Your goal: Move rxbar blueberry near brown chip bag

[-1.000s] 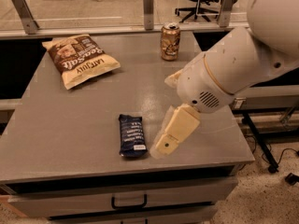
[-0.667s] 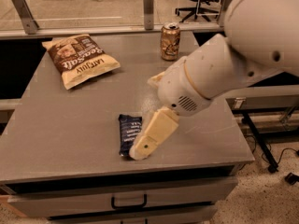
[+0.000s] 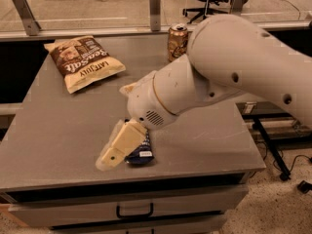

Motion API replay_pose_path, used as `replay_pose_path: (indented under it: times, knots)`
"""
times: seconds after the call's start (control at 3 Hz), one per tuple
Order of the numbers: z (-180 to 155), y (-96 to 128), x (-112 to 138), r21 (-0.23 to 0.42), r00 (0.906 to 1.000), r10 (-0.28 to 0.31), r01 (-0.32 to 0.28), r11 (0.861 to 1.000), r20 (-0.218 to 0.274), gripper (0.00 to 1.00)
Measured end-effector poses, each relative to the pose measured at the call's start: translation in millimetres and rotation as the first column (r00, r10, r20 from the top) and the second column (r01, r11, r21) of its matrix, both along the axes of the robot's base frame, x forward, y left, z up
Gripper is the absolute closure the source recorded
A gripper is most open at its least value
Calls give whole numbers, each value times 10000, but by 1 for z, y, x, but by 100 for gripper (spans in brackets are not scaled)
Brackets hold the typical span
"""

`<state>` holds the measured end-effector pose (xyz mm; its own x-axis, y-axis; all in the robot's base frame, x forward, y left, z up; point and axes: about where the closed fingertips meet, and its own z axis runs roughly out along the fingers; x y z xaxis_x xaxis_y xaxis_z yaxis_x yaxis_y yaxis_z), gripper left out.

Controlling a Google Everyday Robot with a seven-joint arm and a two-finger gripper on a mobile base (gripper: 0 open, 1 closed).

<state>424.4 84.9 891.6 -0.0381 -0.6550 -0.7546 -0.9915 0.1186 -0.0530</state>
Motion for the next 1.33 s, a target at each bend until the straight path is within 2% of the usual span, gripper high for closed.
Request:
replay_pose_path:
  times: [0.33,0.67,1.0,1.33]
  knots:
    - [-18,4,3,23,9998,-126,126,9999,133,0]
    - [-31,-16,8,-230,9984,-453,461,9987,333,0]
    - [-51,-28,10,-330,9975,-645,654,9973,273,0]
    - [-56,-37,19,-316,9964,-744,757,9966,418,18]
